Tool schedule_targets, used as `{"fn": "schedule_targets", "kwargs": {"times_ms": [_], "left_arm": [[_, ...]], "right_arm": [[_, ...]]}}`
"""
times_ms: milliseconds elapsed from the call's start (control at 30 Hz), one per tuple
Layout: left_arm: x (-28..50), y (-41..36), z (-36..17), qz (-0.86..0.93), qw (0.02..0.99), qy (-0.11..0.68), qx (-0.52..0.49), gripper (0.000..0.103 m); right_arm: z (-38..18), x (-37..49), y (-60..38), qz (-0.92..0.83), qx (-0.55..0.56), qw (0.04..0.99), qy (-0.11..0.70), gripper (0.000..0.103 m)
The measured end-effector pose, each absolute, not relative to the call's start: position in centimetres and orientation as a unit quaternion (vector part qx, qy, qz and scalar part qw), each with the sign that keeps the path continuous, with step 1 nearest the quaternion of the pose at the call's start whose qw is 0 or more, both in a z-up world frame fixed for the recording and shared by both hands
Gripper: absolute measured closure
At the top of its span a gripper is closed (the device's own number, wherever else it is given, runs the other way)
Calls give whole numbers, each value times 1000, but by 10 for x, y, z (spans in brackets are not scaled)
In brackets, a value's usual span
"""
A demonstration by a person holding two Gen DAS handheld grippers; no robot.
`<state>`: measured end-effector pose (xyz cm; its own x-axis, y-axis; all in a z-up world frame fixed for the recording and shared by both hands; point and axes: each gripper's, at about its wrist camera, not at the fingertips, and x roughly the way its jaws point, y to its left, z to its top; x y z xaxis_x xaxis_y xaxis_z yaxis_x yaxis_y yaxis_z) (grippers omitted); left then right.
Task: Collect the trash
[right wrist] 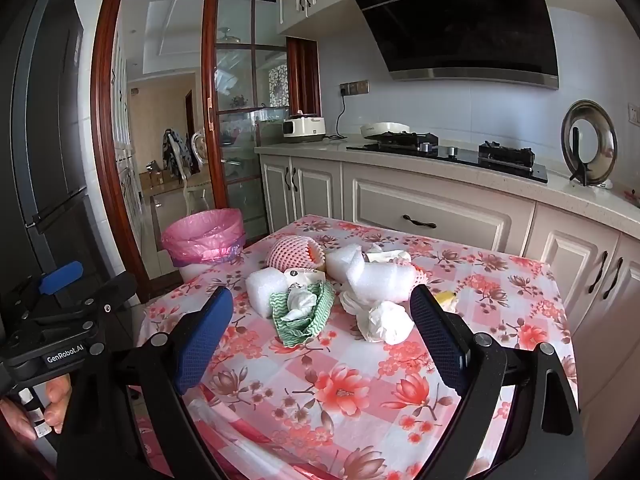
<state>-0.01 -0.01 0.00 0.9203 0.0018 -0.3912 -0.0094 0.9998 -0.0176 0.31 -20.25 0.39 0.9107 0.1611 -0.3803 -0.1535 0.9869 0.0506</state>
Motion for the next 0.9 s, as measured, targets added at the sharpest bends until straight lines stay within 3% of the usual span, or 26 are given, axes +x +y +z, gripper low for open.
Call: {"fn": "schedule_targets", "kwargs": {"times_ms": [900], "left_arm": [[0,0,0,3,980,200,-6,4]], "right_arm": [[5,4,-206,81,17,977,196,18]]}}
